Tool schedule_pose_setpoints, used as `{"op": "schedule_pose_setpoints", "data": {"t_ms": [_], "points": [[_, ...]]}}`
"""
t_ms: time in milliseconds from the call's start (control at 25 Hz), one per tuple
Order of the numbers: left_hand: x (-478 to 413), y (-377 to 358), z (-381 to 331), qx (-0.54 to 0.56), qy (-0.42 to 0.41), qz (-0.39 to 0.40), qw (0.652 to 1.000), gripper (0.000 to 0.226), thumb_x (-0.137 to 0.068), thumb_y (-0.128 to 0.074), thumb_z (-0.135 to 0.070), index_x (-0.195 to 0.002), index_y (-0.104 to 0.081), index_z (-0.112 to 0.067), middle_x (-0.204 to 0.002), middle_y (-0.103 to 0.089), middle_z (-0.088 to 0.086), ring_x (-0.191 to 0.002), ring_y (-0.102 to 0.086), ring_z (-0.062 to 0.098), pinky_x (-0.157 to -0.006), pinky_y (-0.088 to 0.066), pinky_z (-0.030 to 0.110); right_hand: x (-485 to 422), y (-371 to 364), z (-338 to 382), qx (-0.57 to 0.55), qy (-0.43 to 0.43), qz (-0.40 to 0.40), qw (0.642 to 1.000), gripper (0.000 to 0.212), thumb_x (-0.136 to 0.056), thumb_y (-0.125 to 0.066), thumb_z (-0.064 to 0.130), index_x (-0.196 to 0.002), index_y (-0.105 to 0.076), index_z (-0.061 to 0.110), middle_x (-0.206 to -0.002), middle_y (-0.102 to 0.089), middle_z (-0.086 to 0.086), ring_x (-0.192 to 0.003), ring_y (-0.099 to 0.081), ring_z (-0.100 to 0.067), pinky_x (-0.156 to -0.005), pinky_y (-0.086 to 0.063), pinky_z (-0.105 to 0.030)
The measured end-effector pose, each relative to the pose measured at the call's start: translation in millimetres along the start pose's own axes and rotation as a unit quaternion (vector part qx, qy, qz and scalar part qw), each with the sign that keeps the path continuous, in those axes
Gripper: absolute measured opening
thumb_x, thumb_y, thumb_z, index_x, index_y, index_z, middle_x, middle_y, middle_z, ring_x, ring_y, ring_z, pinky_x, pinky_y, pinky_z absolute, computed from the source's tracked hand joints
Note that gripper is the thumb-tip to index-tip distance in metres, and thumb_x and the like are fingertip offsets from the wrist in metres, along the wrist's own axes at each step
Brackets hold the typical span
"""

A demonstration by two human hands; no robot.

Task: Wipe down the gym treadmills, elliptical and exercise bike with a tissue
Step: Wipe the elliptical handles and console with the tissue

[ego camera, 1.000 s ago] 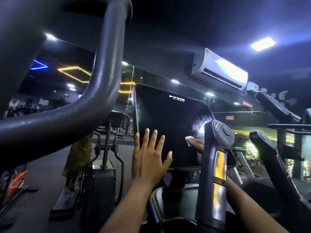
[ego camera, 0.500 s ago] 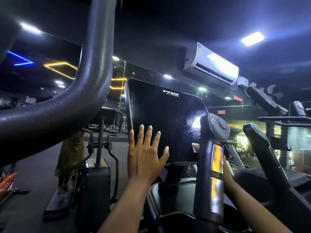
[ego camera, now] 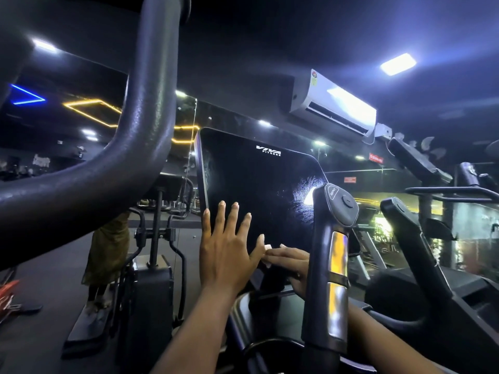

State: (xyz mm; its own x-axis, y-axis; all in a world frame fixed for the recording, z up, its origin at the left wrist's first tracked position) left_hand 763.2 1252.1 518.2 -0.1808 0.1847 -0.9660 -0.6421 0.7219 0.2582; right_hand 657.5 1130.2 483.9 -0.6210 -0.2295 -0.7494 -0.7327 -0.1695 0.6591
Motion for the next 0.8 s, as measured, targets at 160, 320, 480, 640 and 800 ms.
{"op": "schedule_pose_setpoints", "data": {"t_ms": [160, 320, 480, 640, 800], "points": [[0.4, -0.3, 0.1, 0.009, 0.004, -0.011, 1.000, 0.057, -0.088, -0.032, -0.049, -0.118, -0.067, -0.015, -0.131, -0.058, 0.014, -0.129, -0.047, 0.034, -0.109, -0.020, 0.050, -0.9, 38.5, 51.8, 0.065, 0.004, 0.006, 0.998, 0.033, -0.047, -0.048, 0.094, -0.076, -0.049, 0.078, -0.090, -0.052, 0.053, -0.095, -0.051, 0.025, -0.094, -0.039, -0.012], [-0.8, 1.5, 1.4, 0.042, 0.018, -0.013, 0.999, 0.053, -0.090, -0.033, -0.045, -0.119, -0.066, -0.016, -0.132, -0.058, 0.012, -0.131, -0.046, 0.032, -0.110, -0.020, 0.047, 6.5, 35.5, 32.0, 0.089, -0.027, 0.000, 0.996, 0.064, -0.041, -0.045, 0.098, -0.080, -0.067, 0.051, -0.096, -0.070, 0.021, -0.086, -0.058, 0.018, -0.093, -0.043, -0.025], [6.2, 10.2, 11.0, 0.127, 0.071, -0.060, 0.987, 0.052, -0.092, -0.035, -0.039, -0.134, -0.053, -0.014, -0.142, -0.049, 0.011, -0.137, -0.036, 0.029, -0.114, -0.023, 0.043, -12.4, -0.6, 4.0, 0.048, 0.000, 0.047, 0.998, 0.045, -0.086, -0.046, 0.012, -0.130, -0.055, 0.021, -0.136, -0.050, 0.009, -0.126, -0.046, -0.011, -0.104, -0.038, -0.037], [21.5, 6.5, 29.5, 0.207, 0.140, -0.065, 0.966, 0.061, -0.095, -0.029, -0.046, -0.146, -0.035, -0.014, -0.152, -0.033, 0.008, -0.139, -0.029, 0.021, -0.110, -0.033, 0.046, -56.4, -4.7, 28.4, -0.004, 0.060, 0.009, 0.998, 0.048, -0.078, -0.044, -0.004, -0.120, -0.063, 0.009, -0.123, -0.061, -0.004, -0.113, -0.055, -0.013, -0.094, -0.045, -0.029], [21.9, 1.1, 31.8, 0.261, 0.127, -0.060, 0.955, 0.072, -0.094, -0.011, -0.064, -0.150, -0.022, -0.020, -0.157, -0.021, -0.001, -0.142, -0.022, 0.012, -0.111, -0.027, 0.033, -100.4, -4.5, 39.3, 0.010, 0.089, -0.046, 0.995, 0.046, -0.079, -0.042, 0.002, -0.118, -0.065, 0.010, -0.118, -0.064, -0.003, -0.109, -0.059, -0.016, -0.088, -0.049, -0.034]]}}
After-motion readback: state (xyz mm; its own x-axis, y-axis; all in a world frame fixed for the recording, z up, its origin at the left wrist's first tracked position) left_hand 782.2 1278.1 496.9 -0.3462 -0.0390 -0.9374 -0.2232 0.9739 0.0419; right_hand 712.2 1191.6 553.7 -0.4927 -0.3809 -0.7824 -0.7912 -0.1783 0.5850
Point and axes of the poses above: each hand's wrist, its own x-axis away from the middle knuckle, its own y-axis out of the back of the hand, z = x × y, the point moved 6 cm from there along -x, towards the middle knuckle
